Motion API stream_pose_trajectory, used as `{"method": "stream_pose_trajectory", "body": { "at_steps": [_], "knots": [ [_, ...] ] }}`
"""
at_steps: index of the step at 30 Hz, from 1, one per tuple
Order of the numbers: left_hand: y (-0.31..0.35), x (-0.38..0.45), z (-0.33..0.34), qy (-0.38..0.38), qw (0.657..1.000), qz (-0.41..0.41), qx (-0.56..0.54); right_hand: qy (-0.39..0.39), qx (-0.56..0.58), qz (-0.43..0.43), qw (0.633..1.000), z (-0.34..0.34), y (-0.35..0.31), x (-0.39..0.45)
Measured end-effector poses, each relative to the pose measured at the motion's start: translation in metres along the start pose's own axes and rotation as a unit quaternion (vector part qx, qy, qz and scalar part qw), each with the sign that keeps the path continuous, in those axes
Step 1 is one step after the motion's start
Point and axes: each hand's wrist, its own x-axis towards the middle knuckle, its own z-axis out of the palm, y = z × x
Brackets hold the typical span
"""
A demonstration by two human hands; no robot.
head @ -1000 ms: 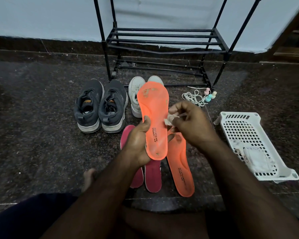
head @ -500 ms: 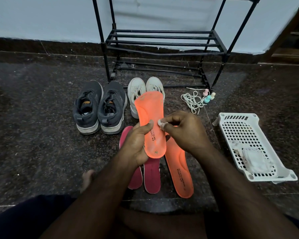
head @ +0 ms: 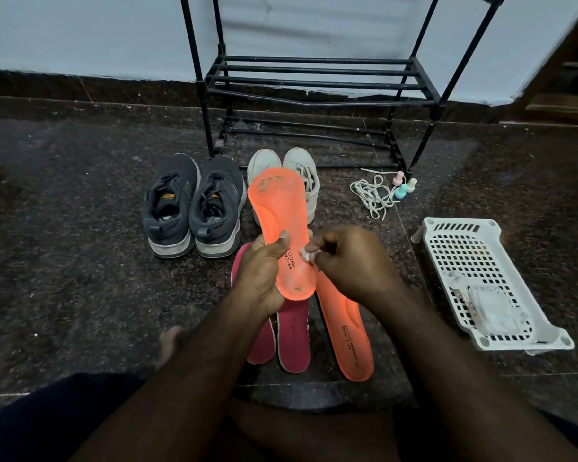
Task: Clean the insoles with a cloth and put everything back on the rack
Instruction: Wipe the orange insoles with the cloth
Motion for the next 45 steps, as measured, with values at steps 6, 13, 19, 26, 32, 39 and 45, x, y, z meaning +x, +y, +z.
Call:
{"method": "stream_pose_trajectory", "body": {
  "at_steps": [6,13,19,26,32,39,45],
  "knots": [
    [0.003,-0.001,0.001,-0.01,0.999,0.001,-0.033,-0.019,-0.057,-0.002,0.998,0.011,-0.002,-0.002],
    [0.002,0.002,0.0,-0.002,0.999,0.017,-0.042,0.026,0.007,-0.009,1.0,0.013,-0.007,-0.004],
    [0.001,0.001,0.001,0.001,0.998,0.007,-0.068,-0.046,-0.075,-0.002,0.996,0.024,-0.012,-0.009],
    [0.004,0.005,-0.003,0.024,0.997,0.016,-0.072,0.004,0.011,0.016,1.0,0.015,-0.009,-0.004],
    [0.003,0.003,-0.002,0.008,0.996,0.0,-0.086,-0.046,-0.081,-0.032,0.995,0.027,-0.012,-0.007],
    [0.002,0.007,-0.003,0.018,0.997,0.017,-0.075,0.017,-0.055,-0.024,0.998,0.019,-0.012,-0.005],
    [0.003,0.008,0.0,0.013,0.996,0.003,-0.091,-0.033,-0.122,-0.04,0.991,0.028,-0.013,-0.008]
  ]
}}
